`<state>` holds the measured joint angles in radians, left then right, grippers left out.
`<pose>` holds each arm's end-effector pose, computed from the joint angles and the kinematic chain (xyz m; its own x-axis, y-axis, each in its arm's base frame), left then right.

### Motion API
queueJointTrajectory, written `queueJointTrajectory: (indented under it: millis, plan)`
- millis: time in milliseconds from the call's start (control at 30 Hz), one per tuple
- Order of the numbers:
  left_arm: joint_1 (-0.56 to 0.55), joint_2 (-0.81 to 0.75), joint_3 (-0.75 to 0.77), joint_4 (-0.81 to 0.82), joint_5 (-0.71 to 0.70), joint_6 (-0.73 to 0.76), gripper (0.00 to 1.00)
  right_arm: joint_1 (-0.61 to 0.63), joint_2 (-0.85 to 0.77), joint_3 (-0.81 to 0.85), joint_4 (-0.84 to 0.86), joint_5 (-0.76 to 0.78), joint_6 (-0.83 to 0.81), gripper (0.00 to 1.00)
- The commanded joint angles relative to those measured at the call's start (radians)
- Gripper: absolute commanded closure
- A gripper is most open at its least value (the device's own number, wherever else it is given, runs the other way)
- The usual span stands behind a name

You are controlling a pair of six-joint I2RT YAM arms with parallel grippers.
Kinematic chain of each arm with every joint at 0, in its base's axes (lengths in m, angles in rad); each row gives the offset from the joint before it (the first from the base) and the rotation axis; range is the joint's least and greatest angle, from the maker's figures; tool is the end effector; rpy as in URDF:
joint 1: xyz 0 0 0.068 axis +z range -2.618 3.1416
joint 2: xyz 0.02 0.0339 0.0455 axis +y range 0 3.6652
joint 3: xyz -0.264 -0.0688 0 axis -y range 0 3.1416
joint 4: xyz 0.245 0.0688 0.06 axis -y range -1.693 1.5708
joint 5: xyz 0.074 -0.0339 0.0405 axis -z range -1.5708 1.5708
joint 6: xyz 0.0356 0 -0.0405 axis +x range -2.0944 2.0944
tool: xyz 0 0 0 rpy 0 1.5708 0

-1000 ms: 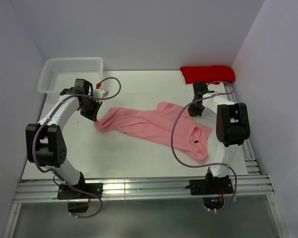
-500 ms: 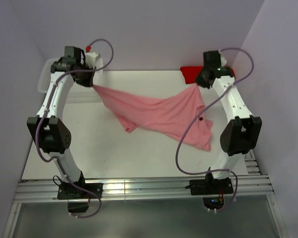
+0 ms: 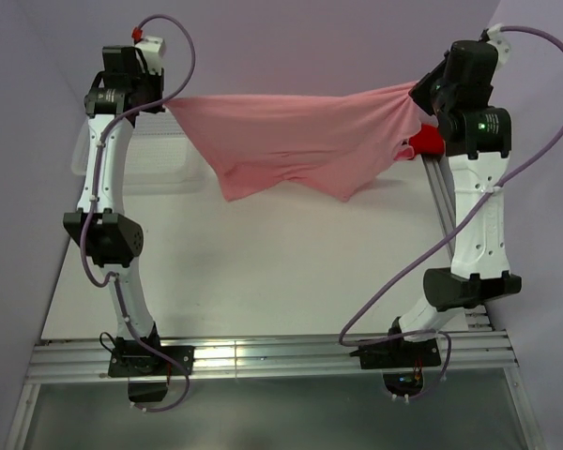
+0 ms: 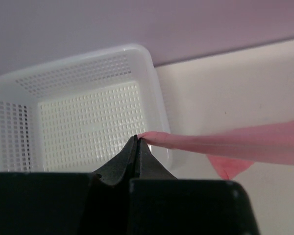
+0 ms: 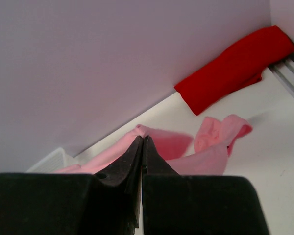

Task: Roll the t-shirts
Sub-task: Flatten the tshirt

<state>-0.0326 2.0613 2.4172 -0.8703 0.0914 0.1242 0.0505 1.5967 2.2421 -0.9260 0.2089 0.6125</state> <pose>0.4480 -0.0179 0.4341 -0.4741 0.1389 -0.8694 0.1719 0.9831 0.0633 0.2910 0.0073 0.5426 -0.1403 0.5560 -0.8192 0.2814 0.8157 0.5054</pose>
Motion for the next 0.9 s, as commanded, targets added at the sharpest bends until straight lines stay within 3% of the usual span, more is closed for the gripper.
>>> queueJointTrajectory:
  millis: [0,100,233,500,667,867]
  plan:
    - [-0.001,0.046,0.124,0.174,-0.059,-0.066,1.0,-0.021,0.058,0.022,0.07,-0.006,-0.031,1.0]
    - [-0.001,0.06,0.149,0.243,-0.047,-0.093,1.0,-0.037,0.089,0.066,0.072,0.004,-0.033,1.0]
    - [-0.001,-0.033,0.019,0.277,0.039,-0.104,1.0,-0.038,-0.042,-0.103,0.17,0.03,-0.043,1.0]
    - [0.011,-0.171,-0.131,0.056,0.224,-0.058,1.0,-0.04,-0.288,-0.332,0.182,0.017,-0.042,1.0]
    - [0.048,-0.37,-0.252,-0.029,0.37,-0.026,1.0,-0.04,-0.431,-0.326,0.132,-0.017,-0.056,1.0]
    - [0.059,-0.657,-0.475,0.074,0.354,-0.044,1.0,-0.04,-0.541,-0.306,0.108,-0.092,-0.054,1.0]
